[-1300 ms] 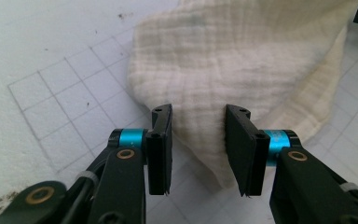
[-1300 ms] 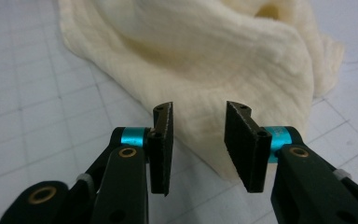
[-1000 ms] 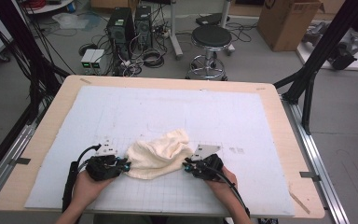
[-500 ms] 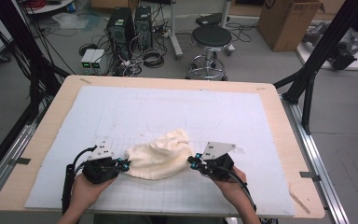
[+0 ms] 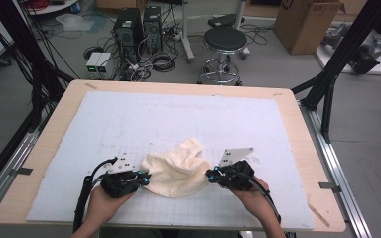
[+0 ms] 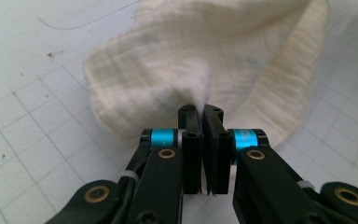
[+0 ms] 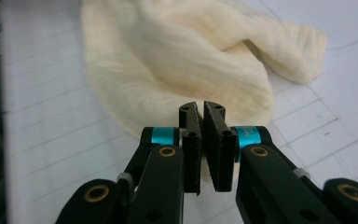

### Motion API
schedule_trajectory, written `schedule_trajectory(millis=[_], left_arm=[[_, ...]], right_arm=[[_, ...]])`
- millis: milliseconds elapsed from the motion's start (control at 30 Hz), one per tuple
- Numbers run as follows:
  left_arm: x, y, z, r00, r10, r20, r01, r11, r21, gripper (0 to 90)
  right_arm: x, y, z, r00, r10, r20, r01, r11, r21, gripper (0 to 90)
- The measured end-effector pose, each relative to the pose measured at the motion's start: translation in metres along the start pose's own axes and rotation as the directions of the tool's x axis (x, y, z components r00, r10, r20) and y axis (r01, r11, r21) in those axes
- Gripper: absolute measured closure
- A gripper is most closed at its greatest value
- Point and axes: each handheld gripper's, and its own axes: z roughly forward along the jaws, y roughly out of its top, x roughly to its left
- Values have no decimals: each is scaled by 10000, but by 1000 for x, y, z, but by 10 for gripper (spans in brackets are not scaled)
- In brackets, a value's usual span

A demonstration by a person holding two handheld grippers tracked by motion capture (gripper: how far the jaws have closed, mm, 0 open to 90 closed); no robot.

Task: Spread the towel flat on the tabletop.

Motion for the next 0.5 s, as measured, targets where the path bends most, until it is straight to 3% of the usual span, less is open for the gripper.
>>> schedule_trajectory(millis=[133, 233, 400, 500], left_arm=[[12, 0, 10, 9995, -213, -249, 216, 9997, 96, 846], [18, 1, 10, 9993, -362, -69, 362, 9993, 18, 777], [20, 1, -3, 9998, -164, 97, 166, 9997, -192, 700], [21, -1, -8, 10000, -29, 49, 29, 9998, -178, 696]], right_arm=[[-17, -1, 22, 9992, 298, 274, -311, 9983, 499, 857], [-24, -1, 28, 9978, 569, 342, -582, 9975, 396, 817], [-24, -2, 22, 9972, 636, 399, -642, 9978, 139, 733], [-19, -1, 11, 9973, 579, 449, -564, 9978, -352, 702]])
